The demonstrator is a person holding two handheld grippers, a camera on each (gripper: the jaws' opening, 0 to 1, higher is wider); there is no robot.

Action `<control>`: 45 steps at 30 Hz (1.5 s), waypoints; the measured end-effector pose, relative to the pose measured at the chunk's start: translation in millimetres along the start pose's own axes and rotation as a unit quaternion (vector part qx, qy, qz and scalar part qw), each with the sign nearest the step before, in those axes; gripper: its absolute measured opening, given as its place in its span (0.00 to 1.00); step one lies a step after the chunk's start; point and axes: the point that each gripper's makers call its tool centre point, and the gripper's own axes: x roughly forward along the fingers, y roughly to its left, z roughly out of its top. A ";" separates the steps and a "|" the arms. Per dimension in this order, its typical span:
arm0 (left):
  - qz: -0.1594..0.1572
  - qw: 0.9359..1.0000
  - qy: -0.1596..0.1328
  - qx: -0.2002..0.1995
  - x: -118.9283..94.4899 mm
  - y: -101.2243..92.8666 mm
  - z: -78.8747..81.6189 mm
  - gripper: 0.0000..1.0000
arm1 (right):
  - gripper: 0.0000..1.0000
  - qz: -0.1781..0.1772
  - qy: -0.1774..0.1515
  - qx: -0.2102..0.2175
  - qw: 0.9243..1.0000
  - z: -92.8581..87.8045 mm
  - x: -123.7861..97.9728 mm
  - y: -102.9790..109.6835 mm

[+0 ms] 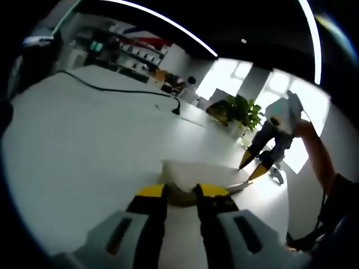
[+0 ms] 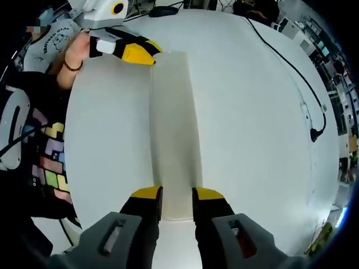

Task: Arrange the utensils inside the cutlery case until each visible utensil rests in its matching compartment.

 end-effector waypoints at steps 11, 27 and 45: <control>0.006 1.000 -0.001 0.005 -0.5 -1.7 -0.7 0.23 | 0.21 -0.003 0.044 -0.007 0.999 -0.6 -0.6 -1.5; 0.002 1.000 0.008 0.022 -3.9 -6.7 -3.3 0.22 | 0.15 0.001 -0.083 -0.069 0.994 72.3 -1.5 12.6; 0.021 0.979 0.065 0.191 -11.5 2.9 -18.3 0.20 | 0.15 -0.002 -0.096 -0.090 0.991 156.3 16.4 16.2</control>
